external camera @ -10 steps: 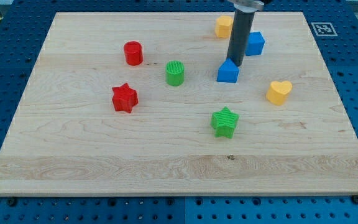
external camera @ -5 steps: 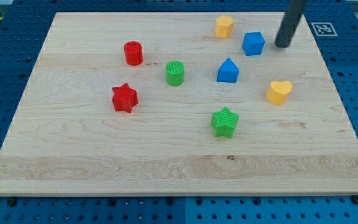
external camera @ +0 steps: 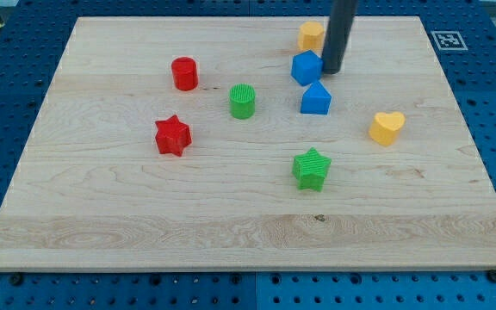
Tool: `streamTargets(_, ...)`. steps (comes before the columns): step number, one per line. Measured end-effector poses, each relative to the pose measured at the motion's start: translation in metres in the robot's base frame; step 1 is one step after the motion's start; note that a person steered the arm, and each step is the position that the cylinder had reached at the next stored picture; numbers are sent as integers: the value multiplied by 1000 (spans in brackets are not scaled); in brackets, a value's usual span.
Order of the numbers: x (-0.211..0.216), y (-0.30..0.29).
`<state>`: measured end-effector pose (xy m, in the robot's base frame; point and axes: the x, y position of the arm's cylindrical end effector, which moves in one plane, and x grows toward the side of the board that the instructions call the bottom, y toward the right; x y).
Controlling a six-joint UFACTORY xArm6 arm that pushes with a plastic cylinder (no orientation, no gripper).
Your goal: Move the blue cube diagonally right to the green circle
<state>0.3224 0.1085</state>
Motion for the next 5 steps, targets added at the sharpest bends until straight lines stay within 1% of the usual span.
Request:
streamTargets(1,1,-36)
streamTargets(2,1,-24)
streamTargets(3,22,-22)
streamTargets(4,34,-44)
streamTargets(5,20,-99)
